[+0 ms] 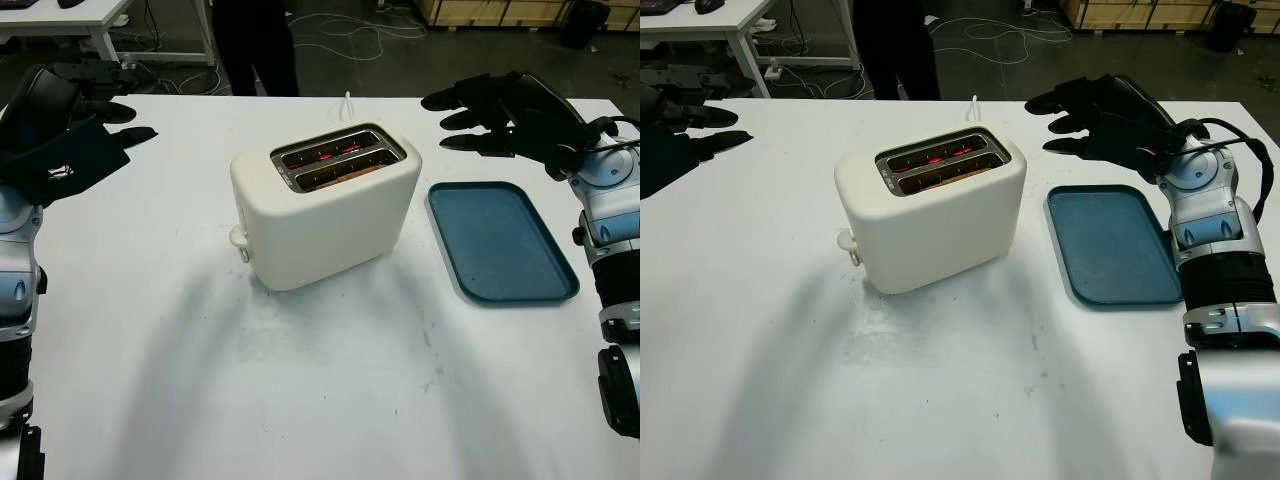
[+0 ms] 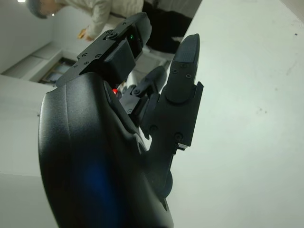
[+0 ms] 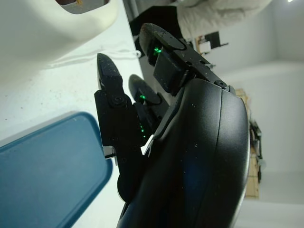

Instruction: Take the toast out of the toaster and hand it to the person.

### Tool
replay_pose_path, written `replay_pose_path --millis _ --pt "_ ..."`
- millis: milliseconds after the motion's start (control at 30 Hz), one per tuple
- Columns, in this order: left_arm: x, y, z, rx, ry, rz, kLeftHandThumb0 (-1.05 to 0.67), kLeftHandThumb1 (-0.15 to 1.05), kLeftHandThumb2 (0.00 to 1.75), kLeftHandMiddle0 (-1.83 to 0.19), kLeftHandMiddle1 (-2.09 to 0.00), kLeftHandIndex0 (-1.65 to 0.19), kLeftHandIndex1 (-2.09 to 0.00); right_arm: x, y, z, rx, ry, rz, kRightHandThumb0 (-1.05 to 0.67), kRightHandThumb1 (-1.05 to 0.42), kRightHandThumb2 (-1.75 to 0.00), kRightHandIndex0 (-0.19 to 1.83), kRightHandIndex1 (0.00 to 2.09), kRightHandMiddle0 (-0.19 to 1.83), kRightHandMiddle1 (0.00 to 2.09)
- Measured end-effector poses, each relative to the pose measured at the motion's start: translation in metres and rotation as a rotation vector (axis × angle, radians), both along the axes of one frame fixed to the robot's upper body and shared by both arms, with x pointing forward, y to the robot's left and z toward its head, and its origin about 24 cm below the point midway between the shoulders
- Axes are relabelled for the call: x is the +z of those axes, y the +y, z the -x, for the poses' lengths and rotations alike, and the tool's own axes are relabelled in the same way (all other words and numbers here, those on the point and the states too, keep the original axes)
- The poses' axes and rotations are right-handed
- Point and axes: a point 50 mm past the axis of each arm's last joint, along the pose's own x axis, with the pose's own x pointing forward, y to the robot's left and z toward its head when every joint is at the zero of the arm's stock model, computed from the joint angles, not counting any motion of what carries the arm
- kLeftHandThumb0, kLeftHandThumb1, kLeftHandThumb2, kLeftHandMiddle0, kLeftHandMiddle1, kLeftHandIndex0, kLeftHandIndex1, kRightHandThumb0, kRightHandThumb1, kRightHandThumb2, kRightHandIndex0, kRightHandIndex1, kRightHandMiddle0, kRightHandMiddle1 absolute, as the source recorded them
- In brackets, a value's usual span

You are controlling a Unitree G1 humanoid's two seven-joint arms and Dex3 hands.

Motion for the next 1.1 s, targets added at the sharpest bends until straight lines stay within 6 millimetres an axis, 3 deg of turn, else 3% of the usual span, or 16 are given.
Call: replay_pose_path --millis 1100 --pt "-0.0083 -0.0101 0.0009 -0.037 0.064 -0.006 -0.33 0.92 0.02 -0.77 -0.13 -0.69 0.00 -0.0064 -0.0025 0.0018 -0.034 0.026 -0.013 -0.16 -0.92 -0.11 0.70 0.01 0.65 0.00"
